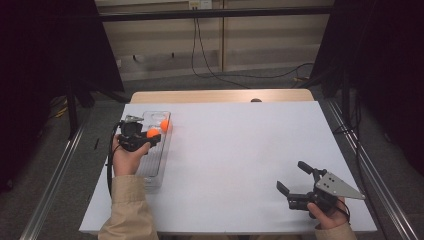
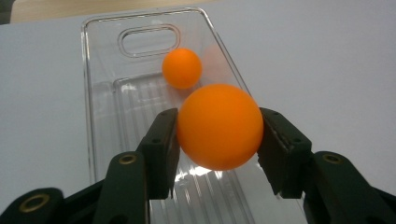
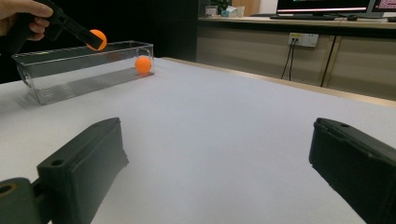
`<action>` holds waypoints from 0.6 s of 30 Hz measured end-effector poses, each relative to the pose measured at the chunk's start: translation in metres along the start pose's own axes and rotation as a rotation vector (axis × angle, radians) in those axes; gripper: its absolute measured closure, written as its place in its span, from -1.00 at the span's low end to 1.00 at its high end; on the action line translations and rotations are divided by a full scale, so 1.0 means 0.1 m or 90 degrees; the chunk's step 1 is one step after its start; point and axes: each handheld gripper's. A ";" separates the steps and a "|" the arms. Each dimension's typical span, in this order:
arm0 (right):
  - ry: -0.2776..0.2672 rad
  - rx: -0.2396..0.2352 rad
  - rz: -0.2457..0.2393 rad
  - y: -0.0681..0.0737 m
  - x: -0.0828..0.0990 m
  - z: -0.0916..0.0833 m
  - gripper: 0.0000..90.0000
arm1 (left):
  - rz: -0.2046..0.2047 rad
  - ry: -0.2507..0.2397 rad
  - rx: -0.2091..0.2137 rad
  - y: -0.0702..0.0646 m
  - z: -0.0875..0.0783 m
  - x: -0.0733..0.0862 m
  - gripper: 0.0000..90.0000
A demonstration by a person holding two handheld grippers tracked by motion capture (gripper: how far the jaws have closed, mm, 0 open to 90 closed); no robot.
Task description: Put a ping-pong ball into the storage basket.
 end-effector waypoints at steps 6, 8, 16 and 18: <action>0.000 0.000 0.000 0.00 0.00 0.00 -0.94 | -0.002 0.001 0.003 0.01 0.01 0.01 0.13; 0.000 0.000 0.000 0.00 0.00 0.00 -0.94 | -0.006 0.005 -0.001 0.03 0.01 0.02 0.13; 0.001 0.000 0.000 0.00 0.00 0.00 -0.94 | -0.011 -0.008 -0.006 0.04 -0.01 0.02 -0.02; 0.000 0.000 0.000 0.00 0.00 0.00 -0.94 | -0.011 -0.010 -0.009 0.04 -0.01 0.02 -0.06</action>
Point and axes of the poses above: each handheld gripper's, and its own axes: z roughly forward along the jaws, x roughly out of its underside, y roughly to its left, and after that the axes turned 5 degrees about -z, right-handed
